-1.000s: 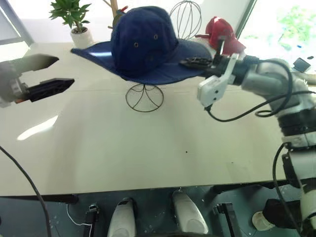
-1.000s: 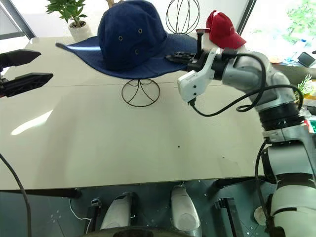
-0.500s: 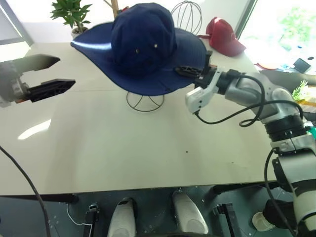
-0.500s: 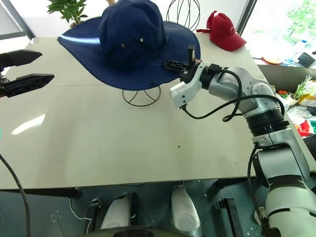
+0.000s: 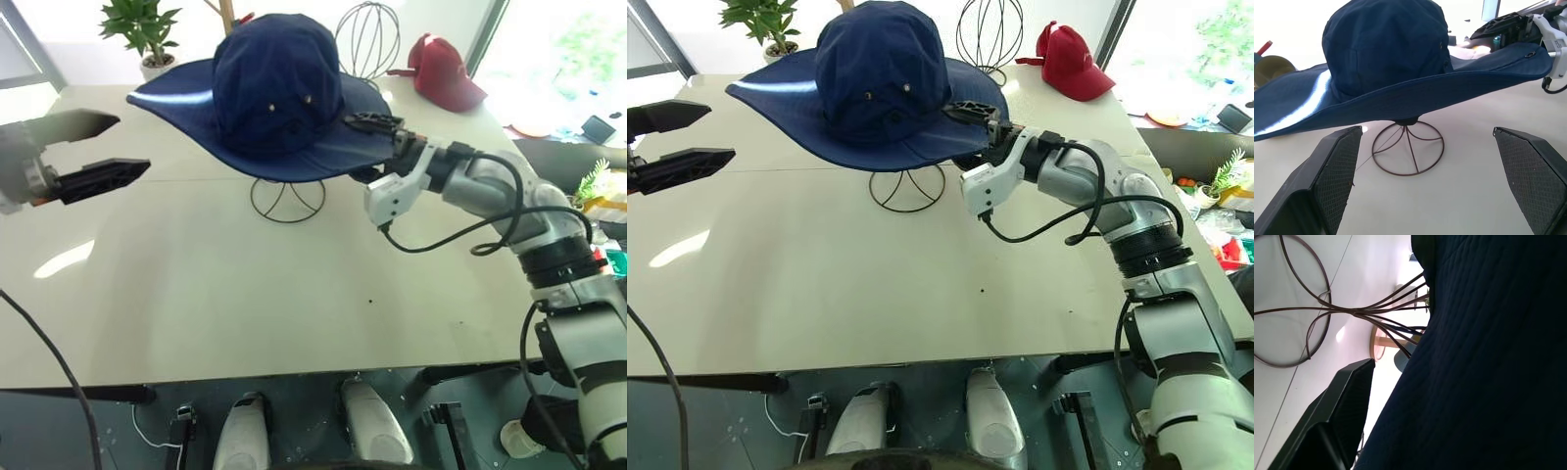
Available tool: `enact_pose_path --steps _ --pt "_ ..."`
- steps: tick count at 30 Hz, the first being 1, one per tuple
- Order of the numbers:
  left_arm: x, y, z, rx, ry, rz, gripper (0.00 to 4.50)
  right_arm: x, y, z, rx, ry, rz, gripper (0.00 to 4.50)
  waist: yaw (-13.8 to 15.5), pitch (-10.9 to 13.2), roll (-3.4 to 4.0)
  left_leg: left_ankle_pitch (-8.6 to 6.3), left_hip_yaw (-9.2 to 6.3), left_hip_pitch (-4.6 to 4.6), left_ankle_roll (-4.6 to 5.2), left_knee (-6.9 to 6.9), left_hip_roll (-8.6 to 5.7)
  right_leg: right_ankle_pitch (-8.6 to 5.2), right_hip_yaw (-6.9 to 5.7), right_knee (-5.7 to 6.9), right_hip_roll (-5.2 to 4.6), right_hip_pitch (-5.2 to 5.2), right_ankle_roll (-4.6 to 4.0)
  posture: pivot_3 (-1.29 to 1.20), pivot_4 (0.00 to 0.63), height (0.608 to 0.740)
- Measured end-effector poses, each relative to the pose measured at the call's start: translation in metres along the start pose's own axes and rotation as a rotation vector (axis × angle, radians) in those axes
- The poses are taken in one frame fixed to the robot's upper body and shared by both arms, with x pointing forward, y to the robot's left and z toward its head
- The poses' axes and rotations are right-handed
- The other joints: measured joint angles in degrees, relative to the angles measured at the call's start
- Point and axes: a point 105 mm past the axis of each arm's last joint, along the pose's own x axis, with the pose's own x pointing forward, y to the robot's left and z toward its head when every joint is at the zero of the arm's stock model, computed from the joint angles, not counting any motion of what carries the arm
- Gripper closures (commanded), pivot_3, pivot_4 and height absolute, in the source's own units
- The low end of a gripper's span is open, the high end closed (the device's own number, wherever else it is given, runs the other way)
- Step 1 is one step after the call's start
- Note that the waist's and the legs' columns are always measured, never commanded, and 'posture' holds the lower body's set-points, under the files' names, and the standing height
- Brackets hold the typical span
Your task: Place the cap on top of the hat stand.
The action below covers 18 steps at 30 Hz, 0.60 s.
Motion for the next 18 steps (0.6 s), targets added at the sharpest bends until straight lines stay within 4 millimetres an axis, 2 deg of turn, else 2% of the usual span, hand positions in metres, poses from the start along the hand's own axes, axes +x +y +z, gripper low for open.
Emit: enact_pose_path --steps 6,13,15,16,18 --pt "0.000 0.000 0.000 0.001 0.004 -0.001 0.00 -0.022 0.005 -0.007 0.037 0.043 0.030 0.07 0.1 0.0 0.00 0.00 0.00 -0.01 0.00 0.04 -0.01 -0.09 0.00 0.00 0.00 0.02 -0.16 0.00 0.150 0.740" --pt "0.002 0.000 -0.003 -0.005 0.012 -0.007 0.00 -0.037 -0.003 -0.001 0.045 0.034 0.028 0.07 0.1 0.0 0.00 0.00 0.00 0.01 0.00 0.02 0.00 -0.09 0.00 0.01 0.01 0.02 -0.15 0.00 0.150 0.740" --pt "0.001 0.001 -0.006 -0.009 0.021 -0.003 0.00 -0.057 0.007 0.002 0.128 0.026 0.099 0.07 0.7 0.0 0.00 -0.01 0.00 -0.02 0.01 0.02 -0.01 -0.11 0.00 -0.05 -0.03 0.08 -0.13 0.00 0.150 0.740" --pt "-0.003 0.004 -0.009 -0.017 0.042 0.011 0.00 -0.070 0.016 0.002 0.204 0.032 0.164 0.07 1.1 0.0 0.00 -0.04 0.03 -0.01 0.07 0.05 -0.02 -0.11 0.00 -0.08 -0.05 0.10 -0.13 0.00 0.150 0.740" --pt "-0.008 0.009 -0.014 -0.033 0.060 0.033 0.00 -0.089 0.020 -0.004 0.373 0.067 0.227 0.07 1.4 0.0 0.04 -0.05 0.05 -0.01 0.09 0.13 -0.01 -0.12 0.01 -0.08 -0.05 0.11 -0.15 0.00 0.150 0.740"
